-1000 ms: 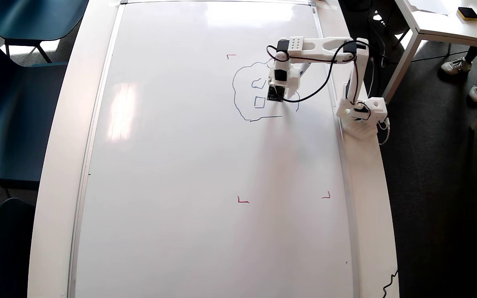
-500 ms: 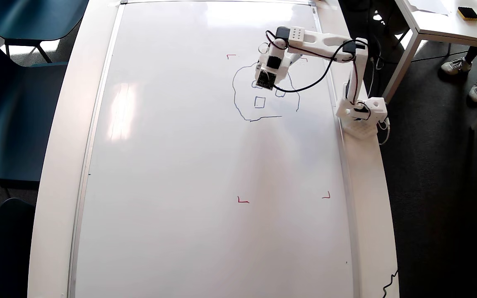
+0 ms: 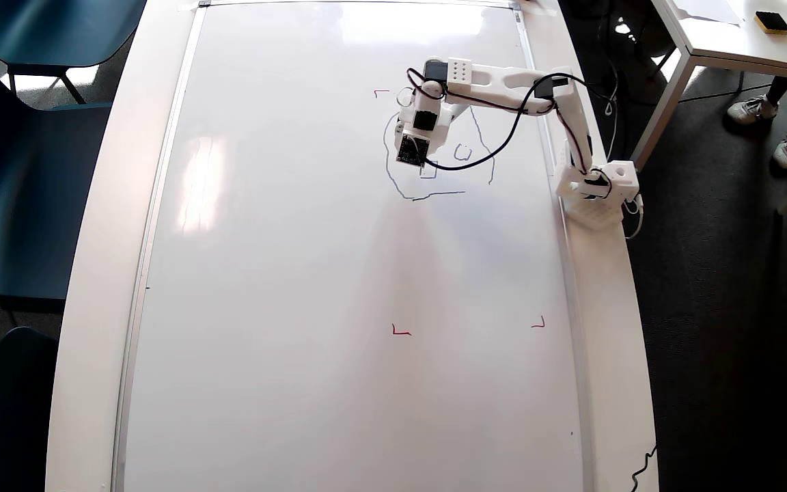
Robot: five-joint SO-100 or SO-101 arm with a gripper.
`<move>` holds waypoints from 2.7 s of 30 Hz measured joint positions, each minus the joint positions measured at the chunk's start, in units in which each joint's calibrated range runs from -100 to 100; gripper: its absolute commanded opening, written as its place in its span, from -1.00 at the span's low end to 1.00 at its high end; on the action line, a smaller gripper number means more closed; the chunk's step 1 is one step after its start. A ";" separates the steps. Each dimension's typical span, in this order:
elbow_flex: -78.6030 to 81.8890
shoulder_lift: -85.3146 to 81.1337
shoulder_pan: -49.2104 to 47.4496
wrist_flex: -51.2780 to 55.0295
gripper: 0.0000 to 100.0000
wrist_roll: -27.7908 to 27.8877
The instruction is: Draw on a whiteboard a robot head using a pen attached to the gripper
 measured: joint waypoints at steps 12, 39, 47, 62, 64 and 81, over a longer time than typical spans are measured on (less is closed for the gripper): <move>-11.15 8.13 -2.19 1.01 -0.75 -0.26; -23.94 19.65 -3.54 0.93 -0.75 -0.85; -25.49 21.09 -3.54 0.93 -0.75 -0.85; -26.95 23.13 -6.41 0.25 -0.75 -0.85; -26.95 23.21 -6.94 0.25 -0.75 -0.85; -29.51 23.72 -5.66 -0.84 -0.75 -0.85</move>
